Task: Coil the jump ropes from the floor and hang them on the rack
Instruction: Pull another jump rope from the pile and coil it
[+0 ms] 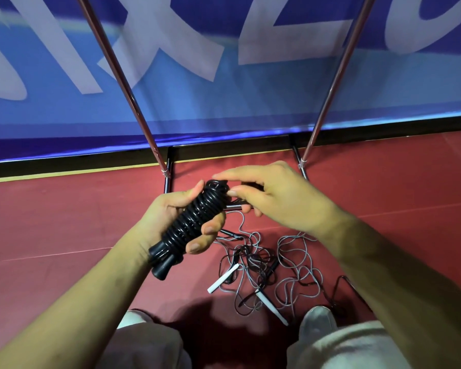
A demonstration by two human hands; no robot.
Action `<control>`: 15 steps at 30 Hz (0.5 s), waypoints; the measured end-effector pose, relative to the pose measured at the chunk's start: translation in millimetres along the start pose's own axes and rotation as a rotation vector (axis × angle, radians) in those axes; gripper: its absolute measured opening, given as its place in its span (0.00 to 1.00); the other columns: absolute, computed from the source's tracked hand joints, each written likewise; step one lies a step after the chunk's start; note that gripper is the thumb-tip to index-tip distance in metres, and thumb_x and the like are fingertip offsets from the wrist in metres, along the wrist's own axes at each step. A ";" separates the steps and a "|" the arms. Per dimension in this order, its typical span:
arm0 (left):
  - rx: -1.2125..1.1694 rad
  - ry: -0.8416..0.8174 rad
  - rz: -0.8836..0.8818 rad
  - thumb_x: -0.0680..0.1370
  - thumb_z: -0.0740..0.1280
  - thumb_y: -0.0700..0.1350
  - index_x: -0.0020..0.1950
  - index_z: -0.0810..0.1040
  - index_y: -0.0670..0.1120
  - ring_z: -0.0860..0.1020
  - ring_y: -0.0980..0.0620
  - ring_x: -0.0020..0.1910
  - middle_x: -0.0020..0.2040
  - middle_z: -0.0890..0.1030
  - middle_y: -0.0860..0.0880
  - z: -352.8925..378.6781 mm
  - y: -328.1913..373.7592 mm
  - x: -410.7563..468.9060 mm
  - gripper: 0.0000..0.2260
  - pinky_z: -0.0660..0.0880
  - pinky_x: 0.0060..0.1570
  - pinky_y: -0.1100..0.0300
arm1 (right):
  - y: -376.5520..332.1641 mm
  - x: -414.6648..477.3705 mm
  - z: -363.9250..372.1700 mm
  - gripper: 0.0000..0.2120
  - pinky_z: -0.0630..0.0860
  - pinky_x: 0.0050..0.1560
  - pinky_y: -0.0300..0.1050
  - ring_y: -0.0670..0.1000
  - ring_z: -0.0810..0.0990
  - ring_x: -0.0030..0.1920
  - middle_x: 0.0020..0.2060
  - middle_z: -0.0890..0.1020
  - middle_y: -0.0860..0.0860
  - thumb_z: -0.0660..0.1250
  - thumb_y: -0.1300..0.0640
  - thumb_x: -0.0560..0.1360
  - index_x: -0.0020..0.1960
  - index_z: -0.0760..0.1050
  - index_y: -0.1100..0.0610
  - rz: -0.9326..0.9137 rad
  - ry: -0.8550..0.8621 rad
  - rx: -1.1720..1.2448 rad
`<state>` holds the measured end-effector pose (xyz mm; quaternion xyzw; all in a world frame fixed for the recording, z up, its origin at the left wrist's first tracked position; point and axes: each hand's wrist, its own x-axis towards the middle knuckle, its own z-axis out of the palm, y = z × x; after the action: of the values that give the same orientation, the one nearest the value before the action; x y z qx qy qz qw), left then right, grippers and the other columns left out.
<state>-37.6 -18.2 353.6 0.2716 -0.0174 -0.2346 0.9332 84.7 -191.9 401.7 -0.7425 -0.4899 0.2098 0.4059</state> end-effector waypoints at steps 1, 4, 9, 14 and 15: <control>0.006 0.005 0.000 0.85 0.55 0.50 0.65 0.70 0.40 0.80 0.44 0.30 0.40 0.76 0.38 -0.1 -0.7 -0.8 0.16 0.75 0.29 0.57 | -0.5 0.1 -0.9 0.17 0.79 0.35 0.41 0.41 0.80 0.30 0.31 0.81 0.39 0.65 0.63 0.78 0.62 0.80 0.48 0.011 -0.013 0.022; 0.077 0.068 -0.010 0.83 0.59 0.52 0.63 0.71 0.41 0.78 0.45 0.28 0.39 0.75 0.39 -0.3 -0.3 -3.2 0.16 0.71 0.27 0.59 | -2.5 1.7 -3.4 0.16 0.80 0.37 0.44 0.40 0.80 0.30 0.29 0.80 0.36 0.63 0.64 0.80 0.61 0.80 0.49 0.046 -0.032 0.058; 0.354 0.303 0.029 0.82 0.52 0.53 0.58 0.72 0.38 0.76 0.46 0.28 0.38 0.78 0.40 7.5 -6.3 -2.7 0.20 0.72 0.31 0.60 | 1.6 4.1 0.0 0.10 0.77 0.35 0.39 0.40 0.78 0.28 0.28 0.79 0.40 0.65 0.62 0.79 0.55 0.83 0.54 0.014 0.012 -0.048; 0.549 0.479 0.076 0.79 0.60 0.52 0.60 0.70 0.37 0.78 0.42 0.33 0.44 0.80 0.36 12.5 -6.3 -0.5 0.19 0.76 0.31 0.58 | 10.3 4.3 2.7 0.09 0.68 0.36 0.35 0.38 0.73 0.30 0.27 0.73 0.39 0.64 0.56 0.78 0.52 0.83 0.53 -0.079 0.049 -0.256; 0.608 0.512 0.085 0.78 0.61 0.51 0.59 0.71 0.37 0.79 0.42 0.33 0.44 0.80 0.36 13.0 -6.1 0.5 0.18 0.77 0.32 0.57 | 12.0 4.5 3.5 0.09 0.67 0.36 0.34 0.39 0.72 0.31 0.28 0.75 0.40 0.63 0.55 0.78 0.51 0.83 0.52 -0.078 0.052 -0.273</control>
<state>-41.9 -29.5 361.5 0.5842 0.1360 -0.1047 0.7933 90.9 -188.7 390.4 -0.7763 -0.5318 0.1058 0.3214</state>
